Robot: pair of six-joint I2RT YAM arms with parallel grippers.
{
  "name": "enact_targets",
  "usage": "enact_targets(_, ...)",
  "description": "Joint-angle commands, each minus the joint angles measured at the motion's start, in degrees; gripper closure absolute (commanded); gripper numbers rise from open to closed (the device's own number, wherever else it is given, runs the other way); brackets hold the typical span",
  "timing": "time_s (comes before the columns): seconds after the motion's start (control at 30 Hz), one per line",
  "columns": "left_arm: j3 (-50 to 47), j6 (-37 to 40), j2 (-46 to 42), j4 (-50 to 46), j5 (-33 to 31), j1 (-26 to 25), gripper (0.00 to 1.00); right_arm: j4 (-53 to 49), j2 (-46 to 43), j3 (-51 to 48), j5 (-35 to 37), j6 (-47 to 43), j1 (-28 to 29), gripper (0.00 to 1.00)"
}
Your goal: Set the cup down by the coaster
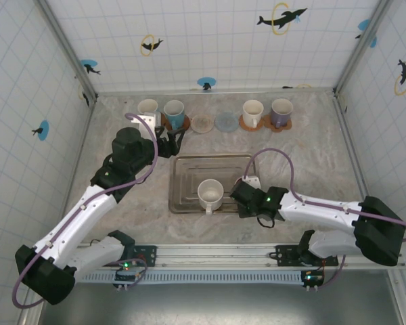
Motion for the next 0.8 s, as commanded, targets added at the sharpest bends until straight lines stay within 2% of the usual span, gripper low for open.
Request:
enact_targets(0.0,-0.6,1.4,-1.1,-0.1,-0.4,-0.4,0.19,-1.2,-2.5,1.9,3.0,-0.7,0.0,1.00)
enact_targets(0.5,-0.9,1.3,-1.3,0.1,-1.5,-0.4,0.18,-3.1,-5.4,6.6,6.1,-5.1,-0.2,1.00)
enact_targets(0.77,-1.0,1.0,-1.1,0.4,-2.3,-0.4,0.18,-1.9,-2.6,12.0,4.7,-11.7,-5.1,1.00)
